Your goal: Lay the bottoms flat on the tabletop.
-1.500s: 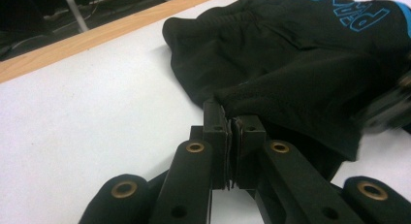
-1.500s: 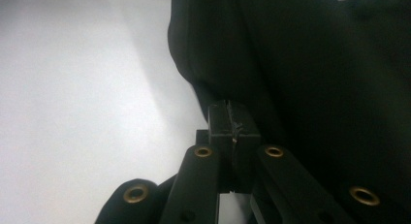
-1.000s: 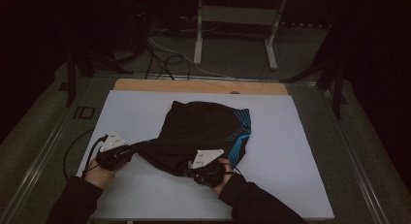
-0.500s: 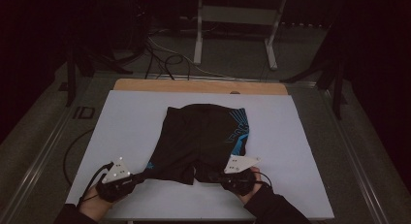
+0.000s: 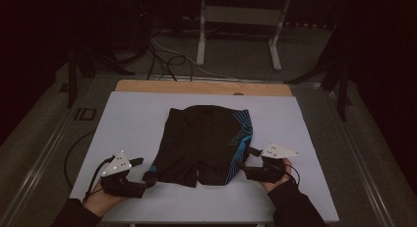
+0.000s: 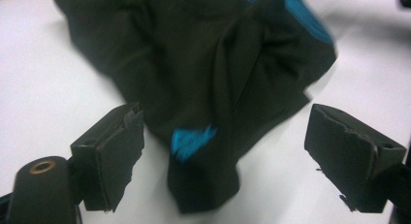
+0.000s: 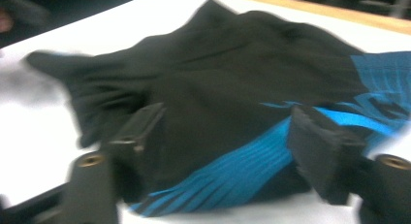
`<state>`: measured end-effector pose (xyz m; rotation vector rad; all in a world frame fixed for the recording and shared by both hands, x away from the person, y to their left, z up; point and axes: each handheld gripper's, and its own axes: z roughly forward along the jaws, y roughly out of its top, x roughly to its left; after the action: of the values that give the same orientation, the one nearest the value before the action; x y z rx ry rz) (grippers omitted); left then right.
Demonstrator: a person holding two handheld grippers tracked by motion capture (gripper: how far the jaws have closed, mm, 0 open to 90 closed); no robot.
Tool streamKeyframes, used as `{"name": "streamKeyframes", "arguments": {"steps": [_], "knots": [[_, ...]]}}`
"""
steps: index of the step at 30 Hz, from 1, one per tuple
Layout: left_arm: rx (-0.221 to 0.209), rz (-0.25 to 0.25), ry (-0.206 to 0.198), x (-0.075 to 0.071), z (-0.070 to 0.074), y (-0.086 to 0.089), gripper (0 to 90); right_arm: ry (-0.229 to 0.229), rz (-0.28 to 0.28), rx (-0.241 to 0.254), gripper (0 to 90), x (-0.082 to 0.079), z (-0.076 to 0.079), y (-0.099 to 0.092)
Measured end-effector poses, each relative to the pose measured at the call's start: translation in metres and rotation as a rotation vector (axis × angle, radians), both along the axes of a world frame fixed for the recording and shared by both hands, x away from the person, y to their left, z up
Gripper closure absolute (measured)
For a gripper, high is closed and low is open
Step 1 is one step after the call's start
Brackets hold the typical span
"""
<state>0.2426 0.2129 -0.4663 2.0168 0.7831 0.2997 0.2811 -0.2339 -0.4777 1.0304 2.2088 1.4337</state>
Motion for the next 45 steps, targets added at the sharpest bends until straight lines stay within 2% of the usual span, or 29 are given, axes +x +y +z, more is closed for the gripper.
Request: {"name": "streamKeyframes", "arguments": {"steps": [2, 3, 9, 11, 12, 16, 20, 21, 22, 23, 26, 27, 28, 29, 31, 32, 34, 36, 38, 40, 41, 42, 43, 45], "knots": [[-0.01, -0.03, -0.023, 0.001, 0.007, -0.006, 12.9, -0.008, -0.031, 0.018, 17.1, 0.005, -0.001, -0.013], [-0.03, -0.049, -0.044, 0.003, 0.015, -0.013, 12.6, -0.004, -0.034, 0.032, 14.7, 0.006, -0.001, -0.018], [-0.063, -0.105, -0.052, 0.009, 0.029, -0.032, 12.6, -0.031, -0.089, 0.03, 13.9, 0.009, 0.001, -0.033], [-0.099, -0.144, -0.052, 0.011, 0.034, -0.044, 12.6, -0.032, -0.104, 0.038, 13.9, 0.01, 0.002, -0.037], [-0.099, -0.144, -0.052, 0.011, 0.034, -0.044, 12.5, -0.039, -0.117, 0.035, 13.9, 0.01, 0.002, -0.039], [-0.104, -0.2, -0.043, 0.015, 0.035, -0.063, 12.6, -0.04, -0.133, 0.035, 14.0, 0.011, 0.002, -0.044], [-0.107, -0.249, -0.043, 0.021, 0.031, -0.086, 12.9, -0.042, -0.15, 0.047, 14.2, 0.012, 0.003, -0.05], [-0.107, -0.291, -0.036, 0.024, 0.029, -0.101, 14.8, -0.045, -0.16, 0.047, 14.2, 0.012, 0.004, -0.052], [-0.107, -0.291, -0.036, 0.024, 0.029, -0.101, 15.0, -0.045, -0.16, 0.047, 14.2, 0.012, 0.004, -0.052], [-0.088, -0.332, -0.034, 0.025, 0.026, -0.113, 16.2, -0.043, -0.16, 0.05, 14.2, 0.012, 0.004, -0.052], [-0.079, -0.349, -0.028, 0.025, 0.024, -0.119, 16.6, -0.041, -0.166, 0.047, 14.2, 0.012, 0.003, -0.052], [-0.052, -0.412, -0.016, 0.024, 0.017, -0.136, 18.2, -0.038, -0.16, 0.042, 14.1, 0.011, 0.003, -0.052], [-0.042, -0.437, -0.015, 0.022, 0.014, -0.141, 21.9, -0.036, -0.158, 0.04, 14.1, 0.011, 0.002, -0.051], [-0.042, -0.437, -0.015, 0.022, 0.014, -0.141, 24.6, -0.036, -0.158, 0.04, 14.1, 0.011, 0.002, -0.051], [-0.027, -0.473, -0.005, 0.022, 0.006, -0.151, 26.6, -0.029, -0.15, 0.043, 14.2, 0.011, 0.001, -0.051], [0.002, -0.494, 0.004, 0.022, -0.001, -0.158, 32.3, -0.025, -0.146, 0.046, 14.2, 0.011, 0.001, -0.05], [0.096, -0.49, 0.011, 0.023, -0.013, -0.168, 39.1, -0.022, -0.133, 0.036, 14.3, 0.01, 0.0, -0.047], [0.171, -0.501, 0.003, 0.024, -0.024, -0.173, 41.5, -0.018, -0.117, 0.034, 14.3, 0.01, -0.001, -0.045], [0.259, -0.492, -0.001, 0.026, -0.035, -0.176, 45.1, -0.017, -0.115, 0.025, 14.4, 0.009, -0.001, -0.043], [0.289, -0.497, 0.001, 0.03, -0.042, -0.177, 47.7, -0.018, -0.108, 0.027, 14.4, 0.009, -0.001, -0.043], [0.292, -0.474, 0.002, 0.031, -0.046, -0.178, 49.2, -0.017, -0.112, 0.027, 14.4, 0.009, -0.001, -0.043], [0.311, -0.476, -0.006, 0.033, -0.048, -0.178, 50.4, -0.018, -0.111, 0.028, 14.4, 0.009, -0.001, -0.043], [0.286, -0.47, 0.01, 0.035, -0.049, -0.178, 52.0, -0.022, -0.111, 0.03, 14.4, 0.009, -0.001, -0.043], [0.287, -0.455, 0.011, 0.038, -0.049, -0.178, 60.5, -0.021, -0.11, 0.03, 14.4, 0.009, -0.001, -0.043]]}}
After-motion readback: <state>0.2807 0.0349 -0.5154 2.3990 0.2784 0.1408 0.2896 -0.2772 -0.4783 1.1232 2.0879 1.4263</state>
